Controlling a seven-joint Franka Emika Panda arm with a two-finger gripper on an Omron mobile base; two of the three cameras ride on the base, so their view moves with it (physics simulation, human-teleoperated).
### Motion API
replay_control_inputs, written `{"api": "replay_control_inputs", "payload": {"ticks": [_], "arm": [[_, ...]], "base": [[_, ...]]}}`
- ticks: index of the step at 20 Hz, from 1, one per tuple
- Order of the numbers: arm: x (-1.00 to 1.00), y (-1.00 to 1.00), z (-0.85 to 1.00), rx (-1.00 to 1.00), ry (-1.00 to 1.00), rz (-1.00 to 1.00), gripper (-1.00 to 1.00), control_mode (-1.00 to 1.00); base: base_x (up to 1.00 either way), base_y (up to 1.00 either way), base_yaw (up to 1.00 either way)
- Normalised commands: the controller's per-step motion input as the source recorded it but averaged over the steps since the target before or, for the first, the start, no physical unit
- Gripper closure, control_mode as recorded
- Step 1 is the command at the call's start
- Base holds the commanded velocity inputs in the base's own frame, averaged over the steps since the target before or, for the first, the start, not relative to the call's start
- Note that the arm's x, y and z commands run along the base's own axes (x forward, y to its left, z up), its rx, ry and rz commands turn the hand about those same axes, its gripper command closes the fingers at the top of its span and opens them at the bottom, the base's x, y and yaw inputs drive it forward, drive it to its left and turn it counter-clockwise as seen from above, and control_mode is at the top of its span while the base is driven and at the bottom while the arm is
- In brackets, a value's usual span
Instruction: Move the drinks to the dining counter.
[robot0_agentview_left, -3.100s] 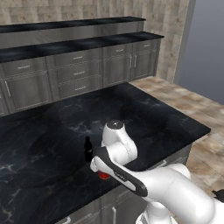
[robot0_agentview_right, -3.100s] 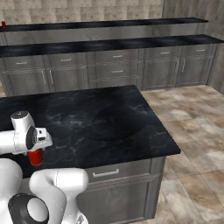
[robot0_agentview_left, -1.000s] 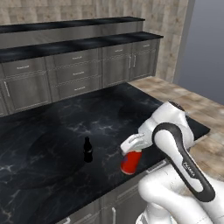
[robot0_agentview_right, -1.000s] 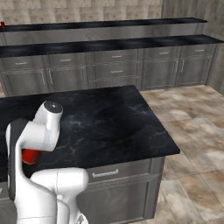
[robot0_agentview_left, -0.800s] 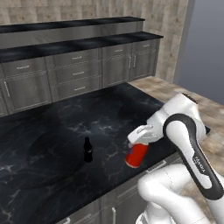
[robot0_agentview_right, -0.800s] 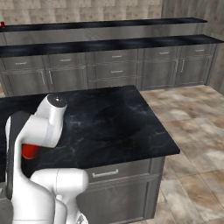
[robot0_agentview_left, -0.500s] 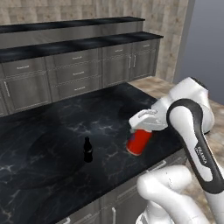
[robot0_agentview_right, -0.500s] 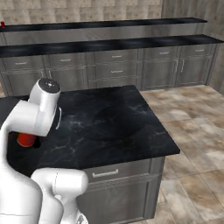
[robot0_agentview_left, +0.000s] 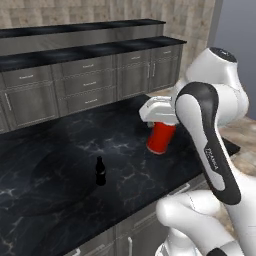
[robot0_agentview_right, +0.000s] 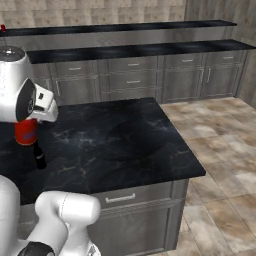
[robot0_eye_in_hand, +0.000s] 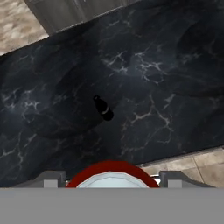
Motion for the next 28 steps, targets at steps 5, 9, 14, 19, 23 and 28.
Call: {"api": "replay_control_inputs", "payload": {"ticks": [5,9,14,19,23,28], "arm": [[-0.09,-0.24,0.63,0.02,0.04,-0.07,1.0,-1.0],[-0.14,-0.28,0.43,-0.09,-0.12,-0.01,1.0,-1.0],[-0.22,-0.56,0.22,-0.16,-0.17,0.0,1.0,-1.0],[-0.32,-0.6,0.18,-0.04,-0.03,0.0,1.0,-1.0],[-0.16,-0.5,0.19,0.0,0.0,0.0,1.0,-1.0],[-0.13,0.0,0.01,0.0,0.0,0.0,1.0,-1.0]], "base": [[0.0,0.0,0.0],[0.0,0.0,0.0],[0.0,0.0,0.0],[0.0,0.0,0.0],[0.0,0.0,0.0],[0.0,0.0,0.0]]}}
